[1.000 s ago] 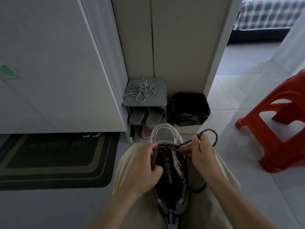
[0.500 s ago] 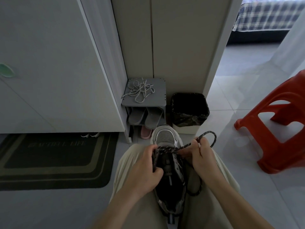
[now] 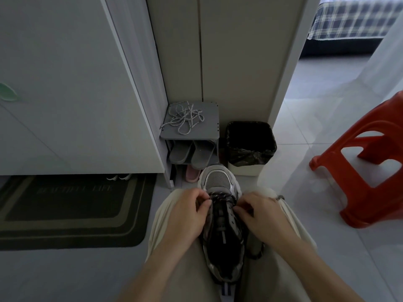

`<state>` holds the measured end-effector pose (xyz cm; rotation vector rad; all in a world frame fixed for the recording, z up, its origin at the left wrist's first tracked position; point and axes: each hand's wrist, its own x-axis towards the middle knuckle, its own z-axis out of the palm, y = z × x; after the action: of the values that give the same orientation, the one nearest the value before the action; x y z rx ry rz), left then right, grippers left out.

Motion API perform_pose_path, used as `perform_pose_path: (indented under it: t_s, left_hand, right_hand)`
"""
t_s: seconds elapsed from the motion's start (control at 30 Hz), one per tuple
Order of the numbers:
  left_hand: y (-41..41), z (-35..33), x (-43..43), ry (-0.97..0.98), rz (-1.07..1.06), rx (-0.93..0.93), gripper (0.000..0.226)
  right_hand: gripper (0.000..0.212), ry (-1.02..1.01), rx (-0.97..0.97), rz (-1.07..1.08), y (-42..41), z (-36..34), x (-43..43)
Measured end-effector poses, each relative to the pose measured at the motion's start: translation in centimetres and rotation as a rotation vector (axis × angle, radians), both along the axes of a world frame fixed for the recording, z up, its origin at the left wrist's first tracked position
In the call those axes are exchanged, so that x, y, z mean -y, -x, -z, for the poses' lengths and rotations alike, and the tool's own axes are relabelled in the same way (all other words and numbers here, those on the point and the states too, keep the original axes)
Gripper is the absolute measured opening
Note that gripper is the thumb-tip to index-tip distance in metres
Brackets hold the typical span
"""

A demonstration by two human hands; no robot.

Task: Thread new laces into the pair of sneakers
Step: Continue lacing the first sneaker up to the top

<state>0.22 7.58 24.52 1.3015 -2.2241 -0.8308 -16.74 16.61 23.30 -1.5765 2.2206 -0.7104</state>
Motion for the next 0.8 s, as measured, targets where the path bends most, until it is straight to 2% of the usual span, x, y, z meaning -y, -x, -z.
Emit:
perform_pose_path:
  t_s: [0.1, 0.23, 0.43, 0.53, 0.63, 0.67, 0.73, 0.8]
  left_hand:
    - [0.6, -0.4, 0.5, -0.109, 0.022, -0.022, 0.006]
    - [0.6, -0.4, 0.2, 0.077, 0.045, 0.088, 0.008]
    - [0.9, -0.7, 1.0, 0.102, 0.061, 0.111, 0.009]
    - [1.1, -0.8, 1.9, 0.048, 0.121, 0.116, 0.007]
    - [0.6, -0.5, 2.1, -0.037, 0.14, -0.005, 0.004]
    - [0.4, -0.3, 2.2, -0.08, 0.141, -0.026, 0.009]
    - [-0.1, 0.2, 2.2, -0.146, 0.161, -0.013, 0.015]
    - [-0.3, 0.5, 2.2, -0.11, 0.181, 0.013, 0.01]
  right_hand:
    - [0.006, 0.047, -0.077, 0.034, -0.5, -0.2, 0.0]
    - [0.008, 0.076, -0.08, 0.053, -0.8, -1.1, 0.2]
    - [0.008, 0.095, -0.057, -0.012, -1.4, -1.5, 0.9]
    - [0.011, 0.088, -0.047, -0.029, -1.4, -1.6, 1.2]
    - [0.011, 0.091, 0.0, 0.001, -1.4, -1.6, 1.1]
    - [0.011, 0.097, 0.011, 0.013, -1.4, -1.6, 1.0]
    - [0.01, 0.102, 0.029, 0.029, -1.5, -1.6, 0.9]
    - [0.011, 0.089, 0.049, 0.035, -1.5, -1.7, 0.7]
